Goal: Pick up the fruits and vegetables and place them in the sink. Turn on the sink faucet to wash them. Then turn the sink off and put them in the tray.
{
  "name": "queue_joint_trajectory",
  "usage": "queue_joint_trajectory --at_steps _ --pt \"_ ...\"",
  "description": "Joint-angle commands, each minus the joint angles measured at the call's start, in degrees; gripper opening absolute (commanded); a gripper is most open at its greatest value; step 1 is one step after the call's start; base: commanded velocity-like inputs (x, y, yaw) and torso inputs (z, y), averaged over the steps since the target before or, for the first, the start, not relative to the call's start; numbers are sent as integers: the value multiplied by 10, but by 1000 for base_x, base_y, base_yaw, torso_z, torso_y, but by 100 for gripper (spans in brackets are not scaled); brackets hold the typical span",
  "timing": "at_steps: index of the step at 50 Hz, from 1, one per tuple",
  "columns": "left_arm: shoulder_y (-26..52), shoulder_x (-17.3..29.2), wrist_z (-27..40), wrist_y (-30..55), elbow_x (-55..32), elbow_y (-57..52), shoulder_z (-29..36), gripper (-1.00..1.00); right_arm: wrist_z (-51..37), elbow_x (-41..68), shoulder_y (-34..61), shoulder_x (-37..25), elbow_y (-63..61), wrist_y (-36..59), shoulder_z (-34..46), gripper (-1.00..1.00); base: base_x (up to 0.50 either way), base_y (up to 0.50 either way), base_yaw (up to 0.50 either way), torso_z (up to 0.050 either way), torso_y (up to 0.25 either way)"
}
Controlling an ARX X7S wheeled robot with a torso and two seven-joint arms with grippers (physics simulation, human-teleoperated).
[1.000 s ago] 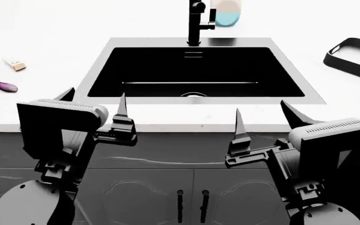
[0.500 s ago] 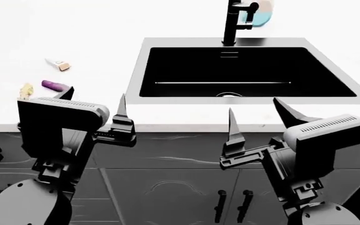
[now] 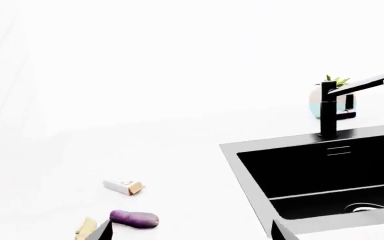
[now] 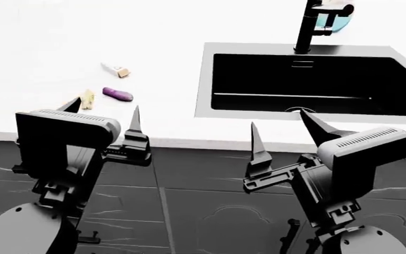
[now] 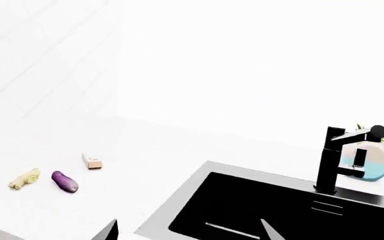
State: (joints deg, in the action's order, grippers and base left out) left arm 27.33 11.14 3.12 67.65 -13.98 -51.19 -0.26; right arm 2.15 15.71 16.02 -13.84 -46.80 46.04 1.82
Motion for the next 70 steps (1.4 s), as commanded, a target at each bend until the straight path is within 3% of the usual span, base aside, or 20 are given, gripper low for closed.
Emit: queue_joint_trajectory --at_steps 1,30,45,58,70 --pt "4 2 3 17 -9 -14 -2 100 2 10 3 -4 -4 4 4 100 0 0 500 0 0" --pt "26 15 14 41 -18 -23 11 100 -4 42 48 -21 -43 75 4 100 18 4 500 0 0" --pt "46 20 20 68 -27 -37 22 100 0 94 96 -18 -62 147 -19 100 222 456 0 0 0" --pt "80 2 13 140 -58 -54 12 100 -12 156 189 -19 -92 288 -40 100 481 130 0 0 0" --pt "88 4 20 158 -73 -68 8 100 -8 184 227 -17 -75 324 -41 100 484 124 0 0 0"
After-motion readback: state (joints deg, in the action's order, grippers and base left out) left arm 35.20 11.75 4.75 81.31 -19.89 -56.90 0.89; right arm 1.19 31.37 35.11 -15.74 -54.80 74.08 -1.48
